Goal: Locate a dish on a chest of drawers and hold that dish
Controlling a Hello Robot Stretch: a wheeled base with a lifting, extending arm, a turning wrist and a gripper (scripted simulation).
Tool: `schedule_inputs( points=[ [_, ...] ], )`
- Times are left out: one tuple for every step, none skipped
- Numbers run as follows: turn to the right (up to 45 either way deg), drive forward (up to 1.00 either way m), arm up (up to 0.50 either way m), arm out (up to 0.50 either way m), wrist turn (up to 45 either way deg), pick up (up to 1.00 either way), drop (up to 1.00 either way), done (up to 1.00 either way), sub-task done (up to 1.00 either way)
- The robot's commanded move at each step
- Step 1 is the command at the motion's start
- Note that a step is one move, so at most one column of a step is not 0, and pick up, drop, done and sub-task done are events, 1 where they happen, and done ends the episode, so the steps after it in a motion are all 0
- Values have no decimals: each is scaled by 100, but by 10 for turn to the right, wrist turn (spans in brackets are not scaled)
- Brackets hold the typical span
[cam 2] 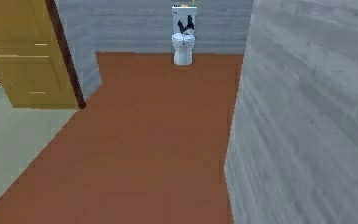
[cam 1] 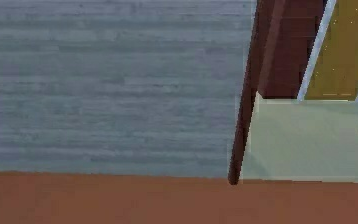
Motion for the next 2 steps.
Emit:
schedule_inputs(
  points=[
    [-450,0,0,0,0,0,0,0,0],
    [-390,0,0,0,0,0,0,0,0]
  ],
)
